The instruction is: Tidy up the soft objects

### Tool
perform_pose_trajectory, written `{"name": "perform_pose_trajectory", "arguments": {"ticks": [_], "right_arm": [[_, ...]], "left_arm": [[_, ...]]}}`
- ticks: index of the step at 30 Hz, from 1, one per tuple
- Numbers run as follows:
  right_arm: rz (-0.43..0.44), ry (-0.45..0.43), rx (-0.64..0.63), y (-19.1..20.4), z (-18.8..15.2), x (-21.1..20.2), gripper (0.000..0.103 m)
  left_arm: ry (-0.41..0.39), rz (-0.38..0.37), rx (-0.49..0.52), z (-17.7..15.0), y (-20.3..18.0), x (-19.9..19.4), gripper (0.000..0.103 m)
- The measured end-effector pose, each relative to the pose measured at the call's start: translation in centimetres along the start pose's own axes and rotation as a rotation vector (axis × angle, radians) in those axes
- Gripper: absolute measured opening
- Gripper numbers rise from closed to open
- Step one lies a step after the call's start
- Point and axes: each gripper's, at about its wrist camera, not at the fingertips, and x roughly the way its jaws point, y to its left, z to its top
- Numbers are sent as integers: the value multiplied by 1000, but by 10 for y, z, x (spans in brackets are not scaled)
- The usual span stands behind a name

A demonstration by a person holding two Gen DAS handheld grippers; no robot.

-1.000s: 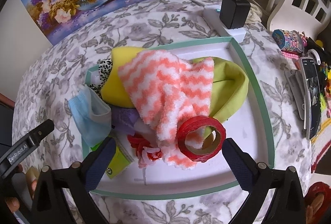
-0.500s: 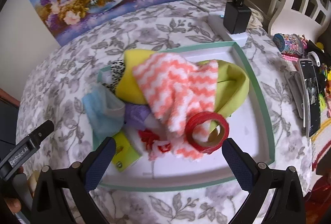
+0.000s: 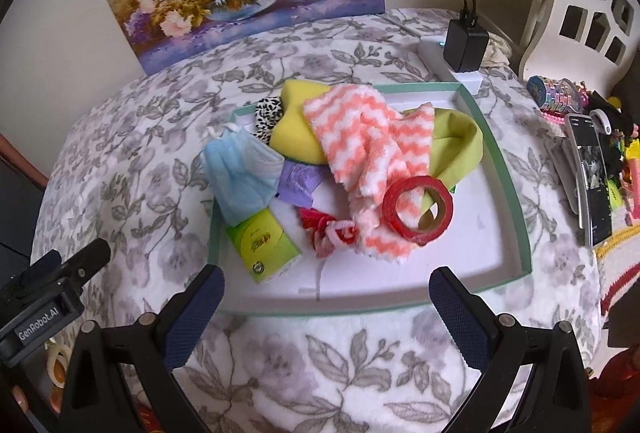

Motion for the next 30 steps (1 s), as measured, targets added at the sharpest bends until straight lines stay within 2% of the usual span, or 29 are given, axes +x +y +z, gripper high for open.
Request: {"name": "perform_pose_trajectory", "arguments": {"ticks": [6, 11, 23, 30], "right_arm": [[-23, -28, -28, 5, -14, -11, 103], [-22, -53, -37, 6, -20, -19, 103], [-35, -95, -50, 8, -19, -27, 103], [-50, -98, -56, 7, -17, -24, 103]], "left_arm": [[22, 10, 15, -18, 0, -3, 102], [-8, 49, 27, -25, 0, -13, 102], [-47, 33, 28, -25, -1, -22, 102], [-40, 27, 35, -25, -3, -18, 102]]}}
